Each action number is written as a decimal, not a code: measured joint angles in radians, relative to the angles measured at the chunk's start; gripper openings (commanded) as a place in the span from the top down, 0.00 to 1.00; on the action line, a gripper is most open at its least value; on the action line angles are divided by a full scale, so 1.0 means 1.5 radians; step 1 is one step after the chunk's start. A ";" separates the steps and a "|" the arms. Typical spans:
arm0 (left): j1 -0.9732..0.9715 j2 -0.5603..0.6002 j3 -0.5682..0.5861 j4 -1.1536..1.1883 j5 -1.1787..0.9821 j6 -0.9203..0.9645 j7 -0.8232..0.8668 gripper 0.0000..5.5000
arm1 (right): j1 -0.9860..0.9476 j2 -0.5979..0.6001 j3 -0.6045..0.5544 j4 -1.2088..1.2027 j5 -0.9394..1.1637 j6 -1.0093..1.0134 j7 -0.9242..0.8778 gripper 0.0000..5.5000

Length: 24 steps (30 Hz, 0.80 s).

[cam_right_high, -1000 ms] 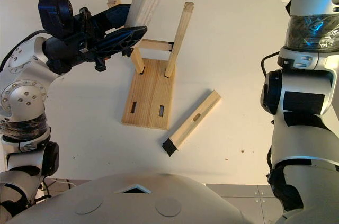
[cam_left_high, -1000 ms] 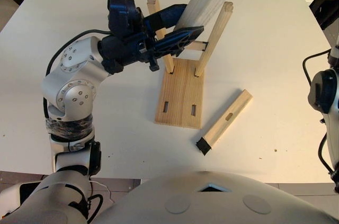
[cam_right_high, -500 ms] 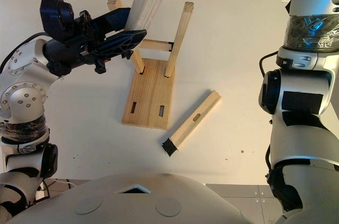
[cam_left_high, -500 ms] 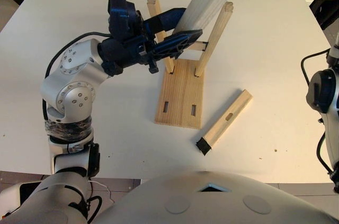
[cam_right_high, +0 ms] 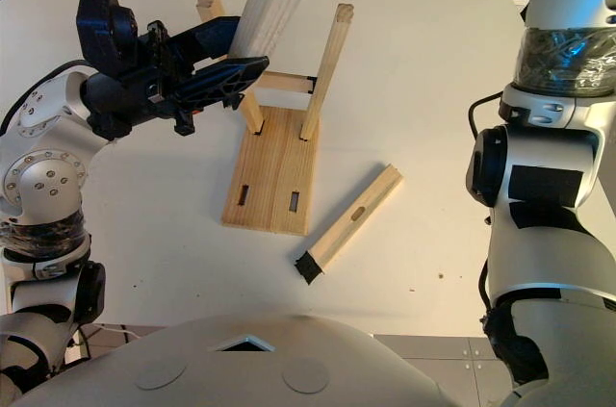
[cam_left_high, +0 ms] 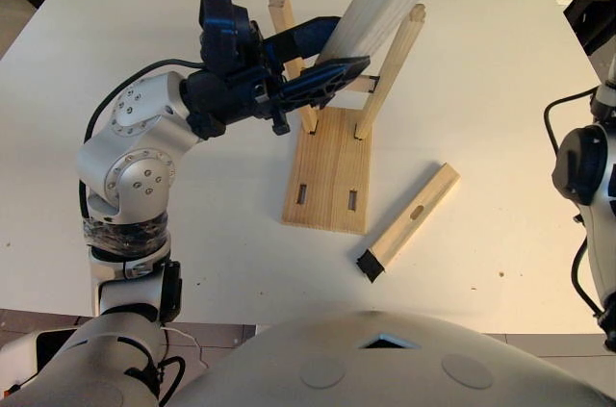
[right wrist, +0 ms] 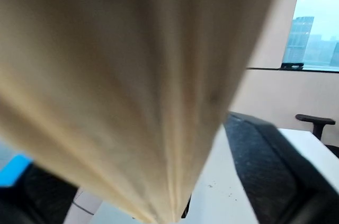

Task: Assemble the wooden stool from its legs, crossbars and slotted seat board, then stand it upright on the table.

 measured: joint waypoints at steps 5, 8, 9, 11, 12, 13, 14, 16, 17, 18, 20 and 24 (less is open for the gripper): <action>0.001 0.000 0.000 0.005 0.000 0.000 0.000 0.63 | 0.000 -0.015 -0.008 0.026 -0.002 -0.017 0.023 0.49; 0.004 0.000 0.001 0.005 0.000 -0.001 0.000 0.63 | 0.000 -0.018 -0.009 0.036 -0.005 -0.030 0.038 0.58; 0.004 0.000 0.000 0.005 0.000 -0.001 0.000 0.63 | 0.000 -0.020 -0.008 0.039 -0.008 -0.037 0.046 0.60; 0.004 0.002 0.000 0.005 0.004 0.000 0.000 0.63 | 0.001 -0.027 0.000 0.046 -0.014 -0.049 0.064 0.63; 0.004 0.004 -0.002 0.005 0.008 0.000 -0.001 0.63 | 0.004 -0.031 0.006 0.051 -0.018 -0.059 0.075 0.63; 0.004 0.006 -0.002 0.005 0.010 0.001 -0.001 0.63 | 0.005 -0.032 0.008 0.052 -0.021 -0.066 0.080 0.63; 0.005 0.009 -0.003 0.005 0.013 0.004 -0.003 0.63 | 0.009 -0.035 0.015 0.053 -0.029 -0.076 0.091 0.63; 0.006 0.010 -0.005 0.006 0.015 0.006 -0.006 0.63 | 0.018 -0.037 0.019 0.048 -0.029 -0.082 0.094 0.63; 0.009 0.010 -0.005 0.007 0.016 0.007 -0.009 0.63 | 0.023 -0.037 0.019 0.039 -0.028 -0.081 0.089 0.63; 0.011 0.010 -0.005 0.007 0.016 0.007 -0.011 0.63 | 0.025 -0.036 0.019 0.030 -0.027 -0.079 0.082 0.63; 0.013 0.009 -0.005 0.007 0.016 0.007 -0.015 0.63 | 0.026 -0.033 0.018 0.015 -0.024 -0.072 0.070 0.63; 0.013 0.002 -0.005 0.008 0.018 0.002 -0.016 0.63 | 0.031 -0.021 0.003 -0.016 -0.002 -0.050 0.025 0.63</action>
